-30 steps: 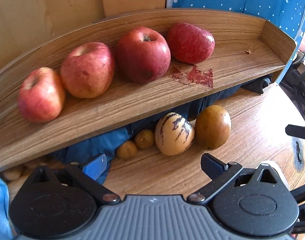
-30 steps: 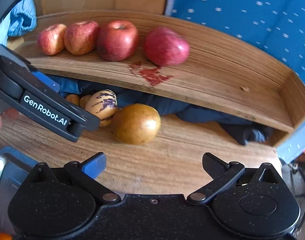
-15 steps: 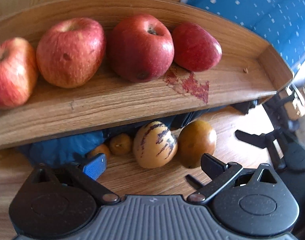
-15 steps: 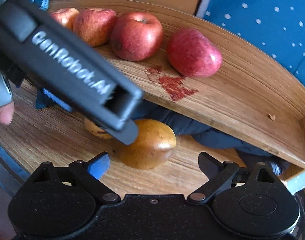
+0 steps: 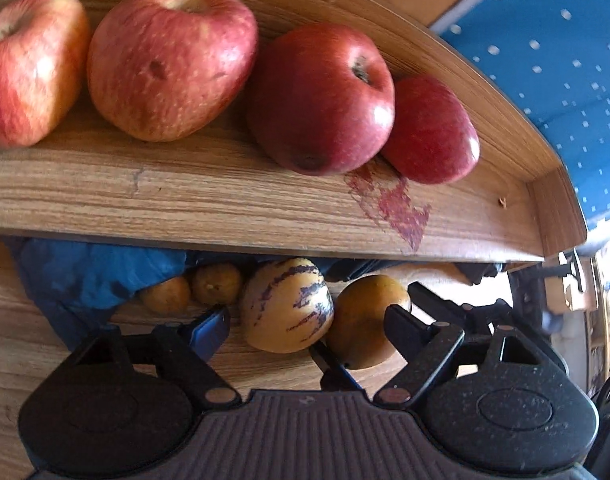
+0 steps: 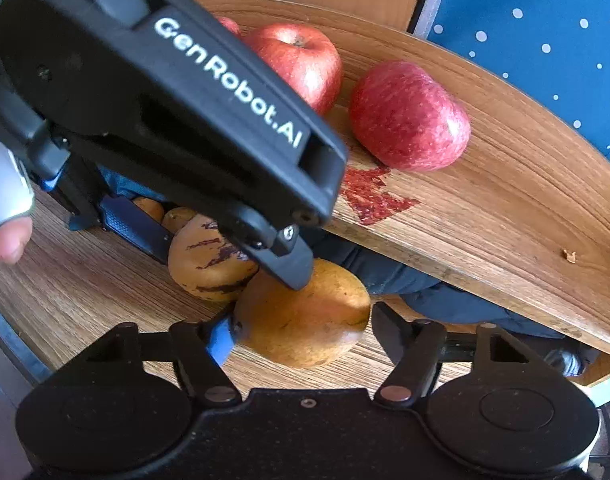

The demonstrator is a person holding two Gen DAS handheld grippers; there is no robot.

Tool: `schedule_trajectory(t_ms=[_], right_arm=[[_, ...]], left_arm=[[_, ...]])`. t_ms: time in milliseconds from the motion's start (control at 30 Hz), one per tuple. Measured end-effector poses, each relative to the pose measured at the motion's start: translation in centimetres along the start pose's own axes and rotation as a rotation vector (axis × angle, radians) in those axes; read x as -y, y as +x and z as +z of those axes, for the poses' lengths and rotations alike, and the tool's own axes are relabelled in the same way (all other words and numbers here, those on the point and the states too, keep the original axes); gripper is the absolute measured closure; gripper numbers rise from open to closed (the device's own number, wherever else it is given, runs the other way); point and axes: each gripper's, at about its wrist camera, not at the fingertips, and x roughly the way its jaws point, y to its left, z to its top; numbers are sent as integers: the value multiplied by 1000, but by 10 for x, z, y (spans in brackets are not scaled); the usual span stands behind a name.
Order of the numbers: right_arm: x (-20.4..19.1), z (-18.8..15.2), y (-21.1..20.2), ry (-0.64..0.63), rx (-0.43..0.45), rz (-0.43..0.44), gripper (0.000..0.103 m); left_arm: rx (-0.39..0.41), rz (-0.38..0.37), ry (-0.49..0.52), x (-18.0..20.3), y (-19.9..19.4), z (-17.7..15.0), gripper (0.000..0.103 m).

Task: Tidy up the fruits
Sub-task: 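Grasp a striped pepino with the left tool while the right tool grasps a brown pear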

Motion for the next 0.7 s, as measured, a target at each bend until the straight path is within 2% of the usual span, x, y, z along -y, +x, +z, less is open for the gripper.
schedule_trajectory(t_ms=[167, 200, 467, 567, 700], right_arm=[[-3, -9, -6, 20, 18, 2, 35], [0, -10, -6, 28, 17, 4, 35], [6, -25, -13, 75, 9, -9, 35], [7, -31, -17, 99, 4, -17, 35], [3, -39, -26, 119, -1, -25, 35]], left_arm=[[-1, -11, -54, -2, 3, 3, 19], [3, 14, -80, -5, 0, 3, 19], [0, 27, -92, -17, -9, 4, 20], [-8, 65, -93, -17, -8, 4, 25], [-3, 86, -99, -16, -6, 3, 26]])
